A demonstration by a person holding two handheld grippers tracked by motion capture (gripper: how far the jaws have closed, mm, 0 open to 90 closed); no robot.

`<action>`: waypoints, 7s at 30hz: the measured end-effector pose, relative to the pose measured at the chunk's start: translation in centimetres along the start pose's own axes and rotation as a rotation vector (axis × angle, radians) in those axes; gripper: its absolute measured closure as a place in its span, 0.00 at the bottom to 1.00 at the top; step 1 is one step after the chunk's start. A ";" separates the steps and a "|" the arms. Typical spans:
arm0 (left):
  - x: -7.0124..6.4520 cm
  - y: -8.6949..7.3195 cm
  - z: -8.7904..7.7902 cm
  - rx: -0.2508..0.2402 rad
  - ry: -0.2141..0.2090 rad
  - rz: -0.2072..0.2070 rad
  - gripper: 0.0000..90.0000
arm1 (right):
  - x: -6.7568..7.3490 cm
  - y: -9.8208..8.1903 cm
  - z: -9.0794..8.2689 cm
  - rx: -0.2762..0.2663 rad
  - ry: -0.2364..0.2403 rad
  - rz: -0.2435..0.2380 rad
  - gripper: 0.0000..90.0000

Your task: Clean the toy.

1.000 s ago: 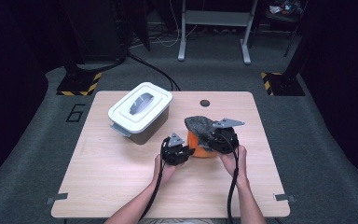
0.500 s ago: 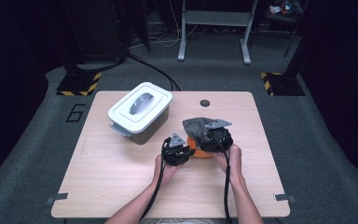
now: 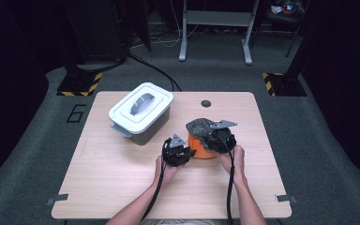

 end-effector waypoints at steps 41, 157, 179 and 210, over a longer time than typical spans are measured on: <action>0.4 -0.1 0.1 0.002 -0.002 -0.034 0.83 | -7.1 -5.9 -1.7 0.023 -0.074 0.245 0.82; -0.9 0.3 -0.5 -0.034 -0.013 0.042 0.87 | -7.8 -5.9 0.0 0.080 -0.070 0.265 0.81; -1.0 0.3 -0.4 -0.038 -0.021 0.043 0.86 | -1.2 -0.3 -4.4 -0.078 0.045 0.056 0.81; -0.6 -0.2 -0.3 -0.017 -0.016 0.045 0.87 | -4.4 -2.9 -2.4 0.005 -0.051 0.138 0.81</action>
Point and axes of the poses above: each handheld gripper's, and its own axes: z roughly forward along the jaws, y roughly out of its top, x roughly to its left, the point moved 2 cm from there along z, roughly forward along the jaws, and after that the axes turned 9 degrees about y, right-handed, at the moved point
